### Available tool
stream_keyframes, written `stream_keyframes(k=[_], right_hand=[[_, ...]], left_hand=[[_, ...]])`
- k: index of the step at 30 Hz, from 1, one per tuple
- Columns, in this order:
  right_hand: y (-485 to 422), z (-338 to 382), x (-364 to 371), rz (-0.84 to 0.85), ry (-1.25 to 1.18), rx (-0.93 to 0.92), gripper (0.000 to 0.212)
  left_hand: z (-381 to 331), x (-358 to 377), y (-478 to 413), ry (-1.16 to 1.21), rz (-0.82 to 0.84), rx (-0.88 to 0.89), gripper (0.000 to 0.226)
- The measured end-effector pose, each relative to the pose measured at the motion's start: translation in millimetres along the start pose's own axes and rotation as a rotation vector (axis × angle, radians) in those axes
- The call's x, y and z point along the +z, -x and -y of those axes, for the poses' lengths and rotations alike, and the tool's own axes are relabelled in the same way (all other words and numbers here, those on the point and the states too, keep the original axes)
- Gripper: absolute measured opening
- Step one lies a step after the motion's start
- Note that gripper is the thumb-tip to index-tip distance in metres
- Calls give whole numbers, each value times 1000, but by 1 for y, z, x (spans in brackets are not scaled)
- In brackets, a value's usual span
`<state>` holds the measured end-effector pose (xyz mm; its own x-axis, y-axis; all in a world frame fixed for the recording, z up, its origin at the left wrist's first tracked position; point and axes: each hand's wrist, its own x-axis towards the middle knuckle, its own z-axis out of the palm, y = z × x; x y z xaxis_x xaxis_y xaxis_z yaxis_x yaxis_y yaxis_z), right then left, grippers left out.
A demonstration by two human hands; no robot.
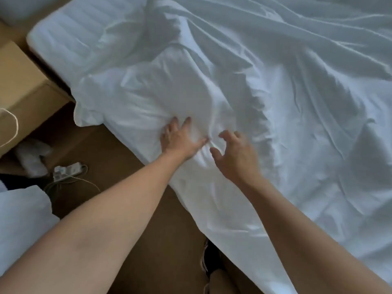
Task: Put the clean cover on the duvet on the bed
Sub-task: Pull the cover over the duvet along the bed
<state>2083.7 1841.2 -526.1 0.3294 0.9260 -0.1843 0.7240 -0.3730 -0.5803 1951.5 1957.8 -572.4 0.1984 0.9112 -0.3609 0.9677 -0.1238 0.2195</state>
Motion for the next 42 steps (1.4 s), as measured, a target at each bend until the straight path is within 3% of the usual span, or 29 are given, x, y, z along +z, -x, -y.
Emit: stream_keyframes(k=[1,2,4,5,7,9,11,14,16,17,19,21,23,25,27,30,31,33,35,36,37,40,42], right_hand=[[-30,4,3,-4,-57,19,55],[-55,6,11,97,-86,76,66],[-88,3,36,318,-62,191,70],[-97,0,48,366,-54,229,66],[-102,-7,67,361,-79,274,58],[-106,-10,76,360,-71,286,54],[-114,-6,78,408,-39,311,53],[-136,7,76,537,-20,350,60],[-162,31,73,396,-297,397,55],[-179,47,72,228,-458,412,52],[-223,76,72,-88,-576,410,58],[-265,96,73,-193,-532,415,67],[-297,107,81,-150,-455,464,55],[-314,117,98,-1,-347,527,39],[-316,127,115,116,-251,541,39],[-319,152,123,47,-170,545,36],[-321,164,125,-16,-166,509,32],[-325,190,133,-157,-177,393,26],[-330,210,151,-240,-156,345,29],[-332,217,161,-187,-132,371,26],[-331,222,171,-66,-62,425,30],[-329,223,189,304,239,506,83],[-341,223,188,400,327,457,87]], left_hand=[[-1,-2,-12,-57,125,21,93],[-2,-4,-22,-121,223,54,87],[2,-18,-42,-255,249,151,68],[6,-30,-51,-301,139,214,56],[17,-59,-80,-269,-258,294,36],[33,-96,-122,-171,-547,231,35],[55,-128,-167,-74,-462,29,60],[79,-139,-210,2,110,-153,121],[86,-124,-220,-112,351,-100,140],[87,-120,-226,-150,393,-68,146],[91,-122,-250,-164,304,-34,157],[105,-134,-286,-77,151,-37,160],[129,-141,-324,-4,140,-99,159],[149,-137,-342,-38,256,-72,146],[159,-122,-341,-24,305,70,108],[168,-138,-352,30,352,314,62],[181,-157,-362,52,288,338,53],[228,-207,-382,93,4,332,37],[284,-249,-379,77,-280,270,41],[302,-259,-368,39,-301,229,41],[308,-260,-355,-27,-205,191,38],[297,-241,-349,-221,348,193,48],[276,-255,-378,-155,465,218,71]])
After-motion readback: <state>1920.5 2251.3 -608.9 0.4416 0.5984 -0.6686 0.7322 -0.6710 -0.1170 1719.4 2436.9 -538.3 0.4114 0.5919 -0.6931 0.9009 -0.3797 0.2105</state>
